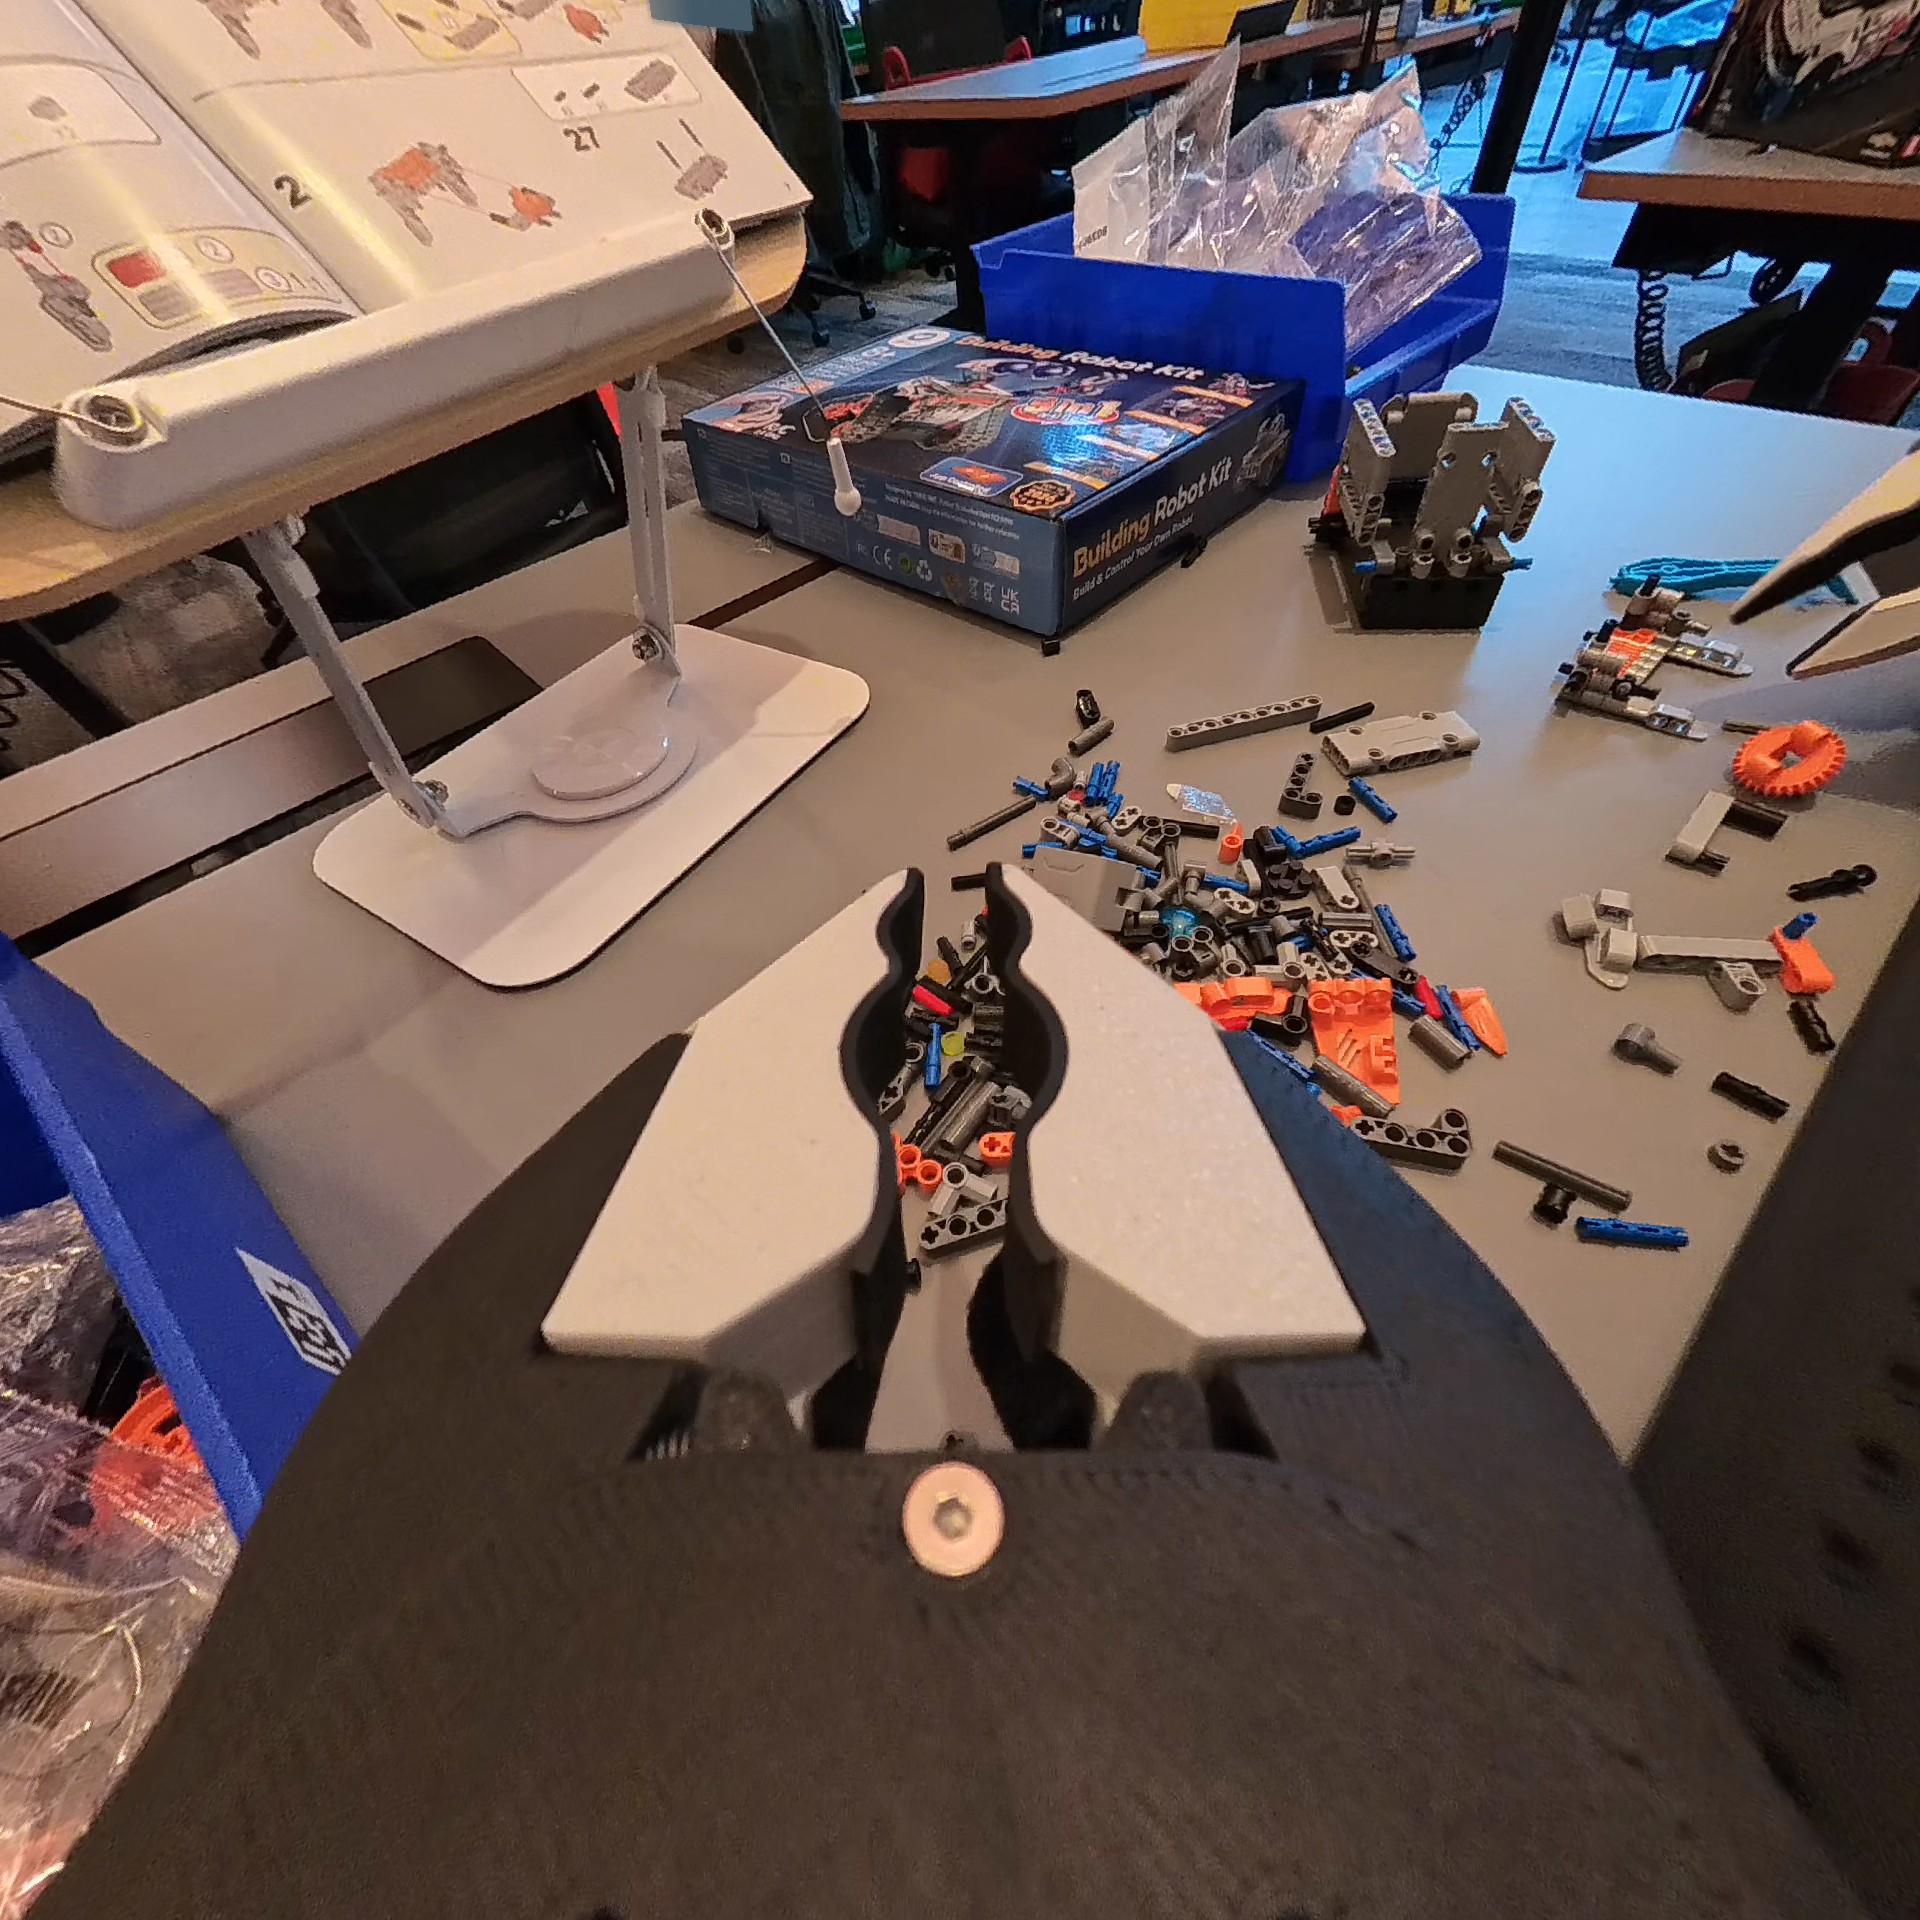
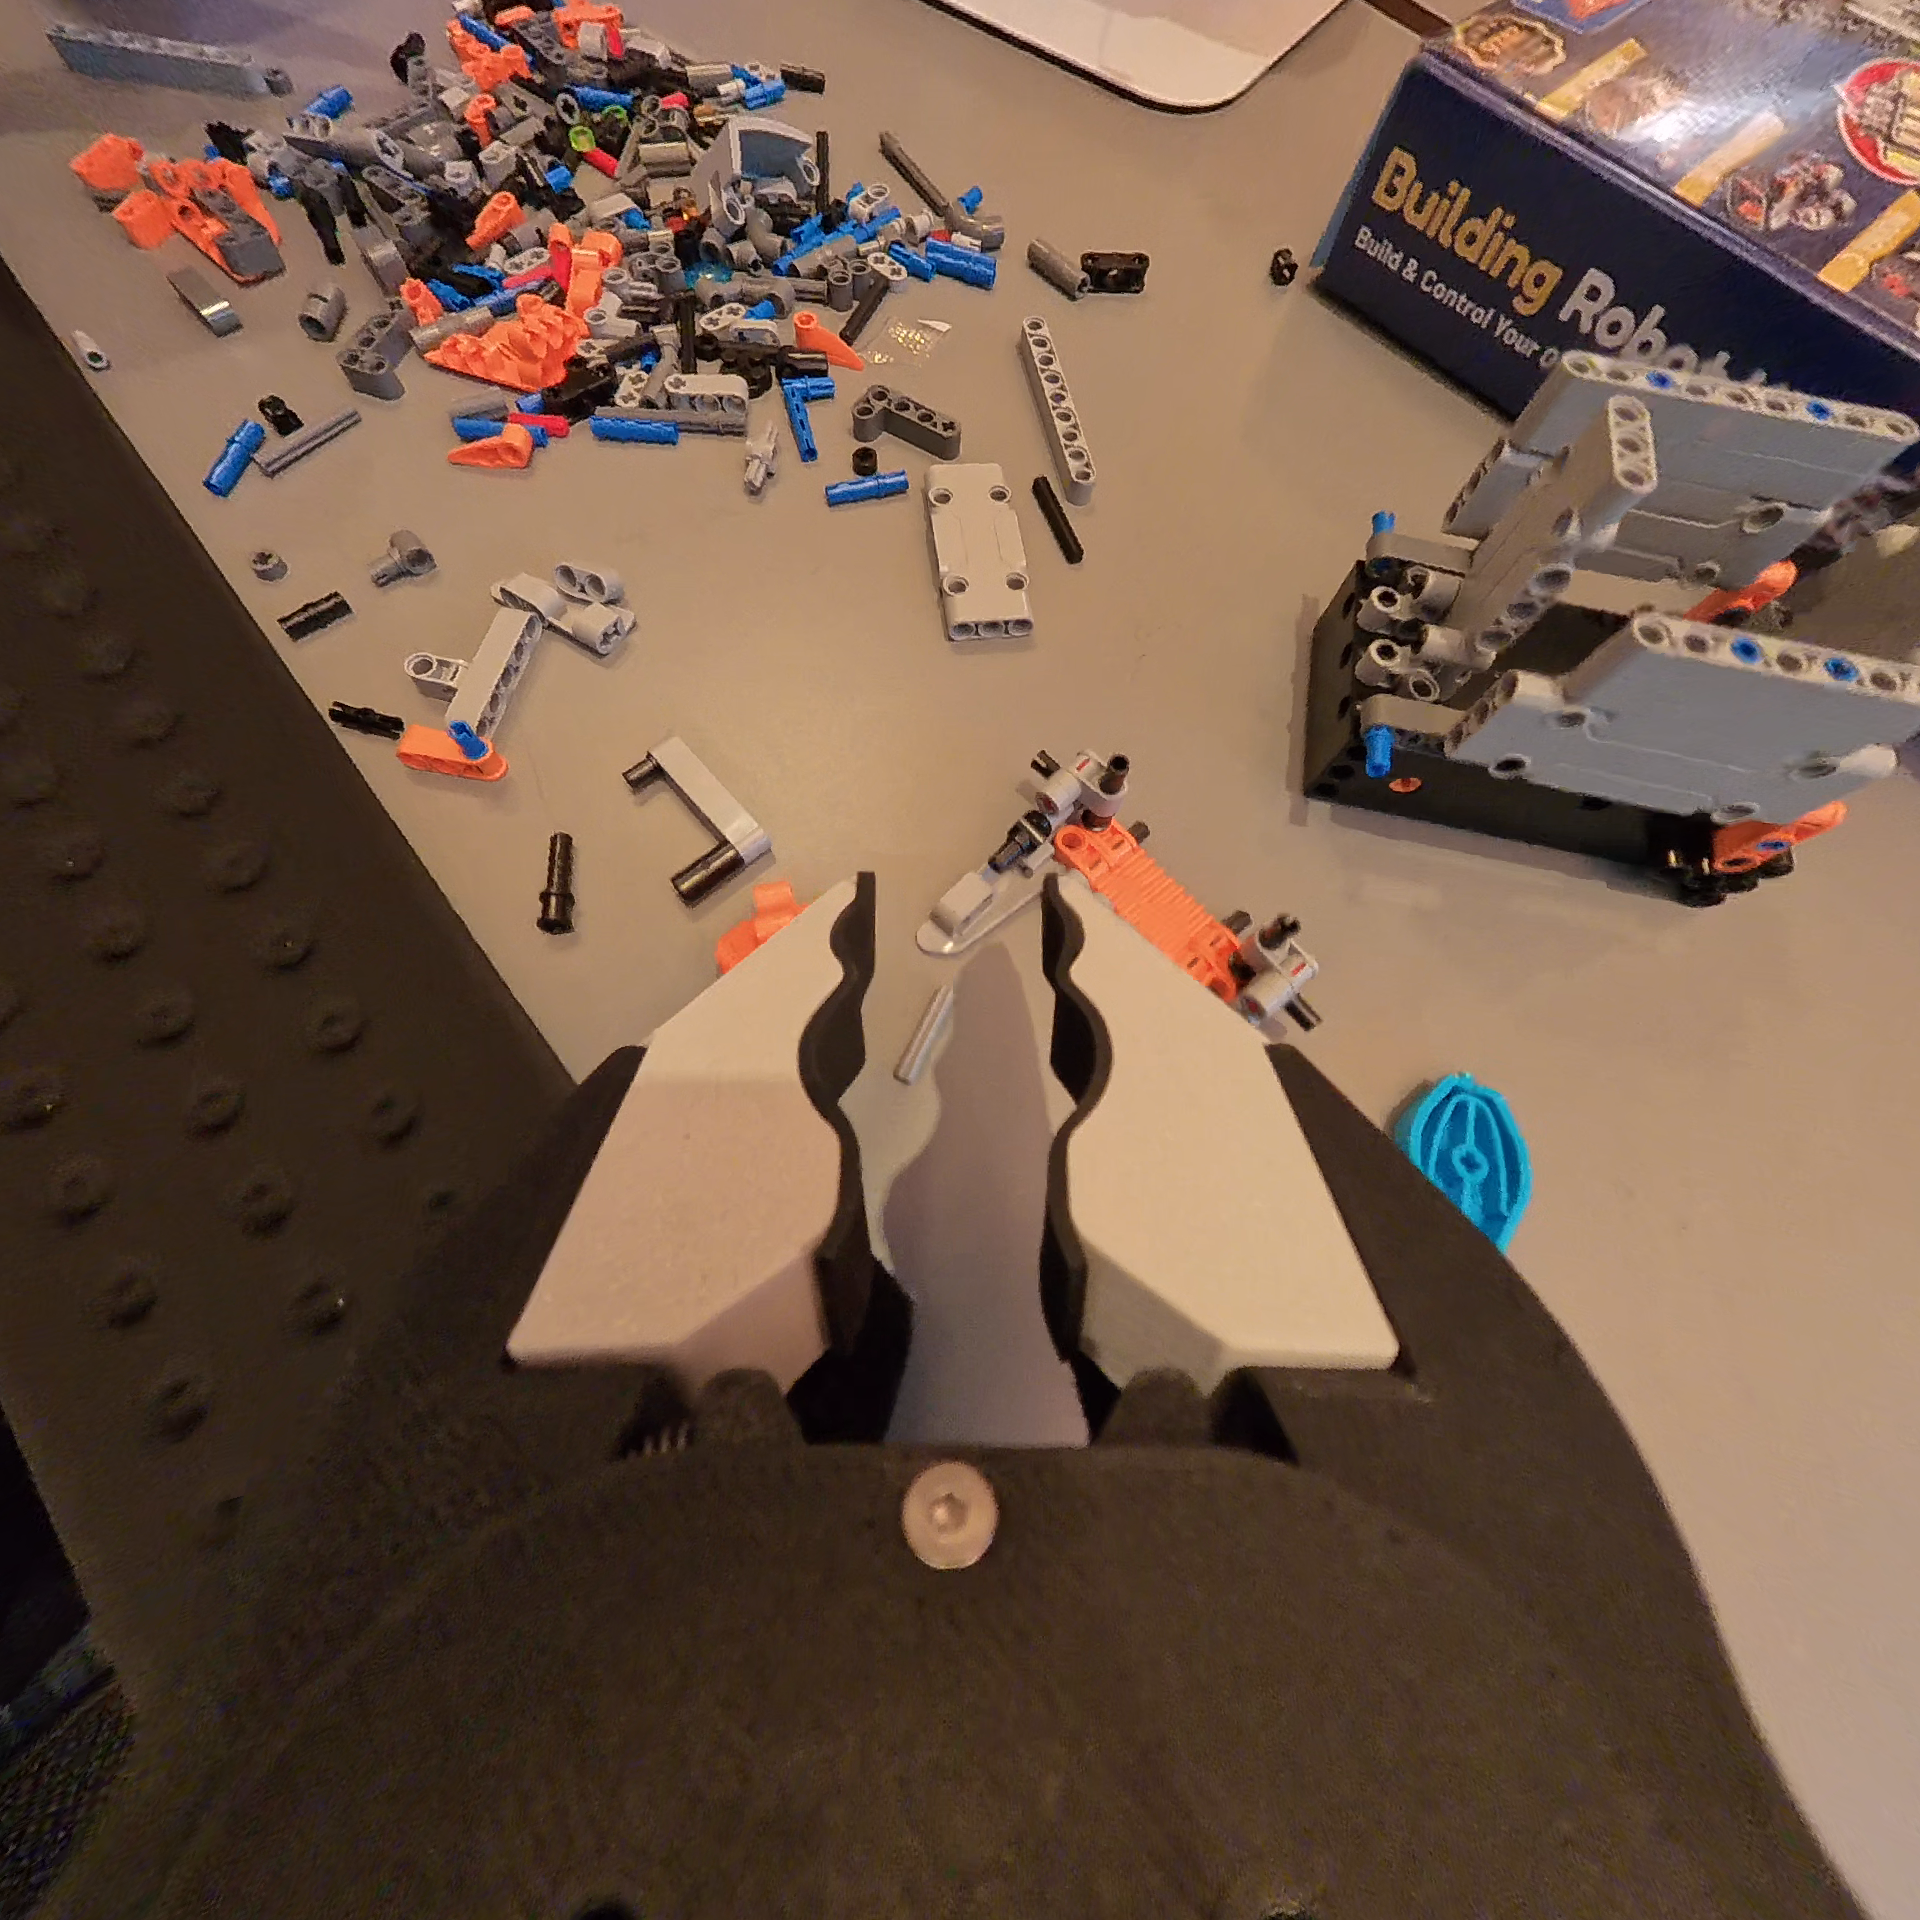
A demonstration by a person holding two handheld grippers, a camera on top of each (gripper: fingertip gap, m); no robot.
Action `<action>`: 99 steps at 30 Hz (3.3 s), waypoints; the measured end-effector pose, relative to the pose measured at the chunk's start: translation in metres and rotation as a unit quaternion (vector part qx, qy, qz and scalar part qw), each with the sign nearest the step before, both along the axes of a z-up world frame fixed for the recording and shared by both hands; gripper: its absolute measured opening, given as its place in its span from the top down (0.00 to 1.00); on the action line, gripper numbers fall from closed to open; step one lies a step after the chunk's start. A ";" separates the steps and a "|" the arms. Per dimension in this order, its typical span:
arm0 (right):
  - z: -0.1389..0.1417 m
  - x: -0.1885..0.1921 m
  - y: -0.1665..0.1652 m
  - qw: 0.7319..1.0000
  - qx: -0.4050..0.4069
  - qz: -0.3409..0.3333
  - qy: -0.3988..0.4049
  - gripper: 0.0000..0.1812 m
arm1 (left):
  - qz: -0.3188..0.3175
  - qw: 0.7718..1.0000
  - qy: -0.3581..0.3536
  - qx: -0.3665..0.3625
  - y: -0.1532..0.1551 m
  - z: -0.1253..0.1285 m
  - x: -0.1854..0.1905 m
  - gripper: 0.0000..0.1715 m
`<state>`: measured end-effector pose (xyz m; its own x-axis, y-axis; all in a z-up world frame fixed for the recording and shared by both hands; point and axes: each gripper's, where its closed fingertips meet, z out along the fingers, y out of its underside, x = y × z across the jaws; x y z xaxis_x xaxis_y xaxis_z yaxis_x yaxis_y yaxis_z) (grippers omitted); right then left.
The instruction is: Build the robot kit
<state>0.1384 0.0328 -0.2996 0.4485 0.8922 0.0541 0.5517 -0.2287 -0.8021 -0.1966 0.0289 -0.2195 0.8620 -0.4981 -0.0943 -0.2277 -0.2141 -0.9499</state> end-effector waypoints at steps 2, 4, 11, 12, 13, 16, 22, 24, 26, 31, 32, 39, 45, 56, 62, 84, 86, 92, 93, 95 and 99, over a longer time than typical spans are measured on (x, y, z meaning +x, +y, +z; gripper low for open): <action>0.004 -0.009 0.002 1.000 0.003 0.010 -0.011 0.82 | -0.001 1.000 -0.003 0.002 -0.001 0.001 0.000 0.95; 0.007 -0.020 0.004 0.999 0.004 0.021 -0.025 0.80 | -0.003 1.000 -0.006 0.003 -0.001 0.002 0.000 0.95; 0.009 -0.063 0.024 0.993 0.018 0.063 -0.099 0.78 | -0.010 1.000 -0.010 0.005 -0.003 0.003 0.002 0.95; 0.008 -0.068 0.028 0.991 0.022 0.069 -0.110 0.78 | -0.010 1.000 -0.010 0.005 -0.003 0.003 0.002 0.95; 0.007 -0.074 0.031 0.990 0.021 0.074 -0.119 0.78 | -0.010 1.000 -0.011 0.005 -0.003 0.003 0.002 0.95; -0.001 -0.085 0.043 0.986 -0.001 0.084 -0.144 0.75 | -0.011 1.000 -0.011 0.003 -0.003 0.003 0.002 0.95; -0.029 -0.091 0.055 0.980 -0.044 0.086 -0.176 0.76 | -0.013 1.000 -0.015 -0.002 -0.002 0.000 0.002 0.95; -0.034 -0.091 0.053 0.979 -0.044 0.093 -0.178 0.81 | -0.015 1.000 -0.017 -0.005 -0.001 0.000 0.002 0.95; -0.035 -0.093 0.050 0.979 -0.043 0.101 -0.169 0.85 | -0.017 1.000 -0.018 -0.008 0.000 -0.001 0.003 0.95; -0.036 -0.093 0.044 0.978 -0.042 0.124 -0.165 0.88 | -0.018 1.000 -0.017 -0.008 0.000 -0.001 0.003 0.95; -0.036 -0.093 0.042 0.977 -0.042 0.131 -0.164 0.88 | -0.017 1.000 -0.018 -0.009 0.000 -0.001 0.003 0.95; -0.035 -0.082 0.022 0.966 -0.045 0.195 -0.166 0.88 | -0.017 1.000 -0.015 -0.015 0.001 -0.005 0.004 0.95; -0.032 -0.081 0.021 0.967 -0.051 0.201 -0.147 0.84 | -0.011 1.000 -0.014 -0.013 0.001 -0.004 0.002 0.95; -0.034 -0.078 0.028 0.970 -0.040 0.186 -0.154 0.88 | 0.021 0.999 -0.022 0.010 0.001 0.006 -0.012 0.94; -0.033 -0.077 0.031 0.971 -0.040 0.180 -0.150 0.88 | 0.028 0.999 -0.024 0.015 0.001 0.009 -0.015 0.94; 0.010 -0.066 0.049 0.987 0.017 0.145 -0.061 0.86 | 0.026 0.999 -0.026 0.012 0.000 0.008 -0.015 0.94; 0.041 -0.049 0.069 0.994 0.059 0.087 0.000 0.87 | 0.025 0.999 -0.028 0.013 0.000 0.009 -0.015 0.94; 0.135 0.038 0.115 0.952 0.096 -0.099 0.272 0.82 | 0.022 0.999 -0.029 0.014 -0.001 0.010 -0.014 0.94; 0.132 0.049 0.121 0.948 0.087 -0.122 0.282 0.80 | 0.021 0.999 -0.029 0.013 -0.001 0.009 -0.014 0.94; 0.125 0.058 0.128 0.944 0.061 -0.137 0.294 0.75 | 0.020 0.999 -0.028 0.012 0.000 0.009 -0.013 0.94; 0.098 0.052 0.139 0.956 0.018 -0.152 0.251 0.64 | 0.021 0.999 -0.026 0.010 0.000 0.008 -0.012 0.94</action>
<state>0.1902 0.1714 -0.2020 0.6634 0.7187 -0.2081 0.0079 -0.2848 -0.9586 -0.2090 0.0287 -0.2118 0.8858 -0.4602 -0.0590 -0.1694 -0.2023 -0.9646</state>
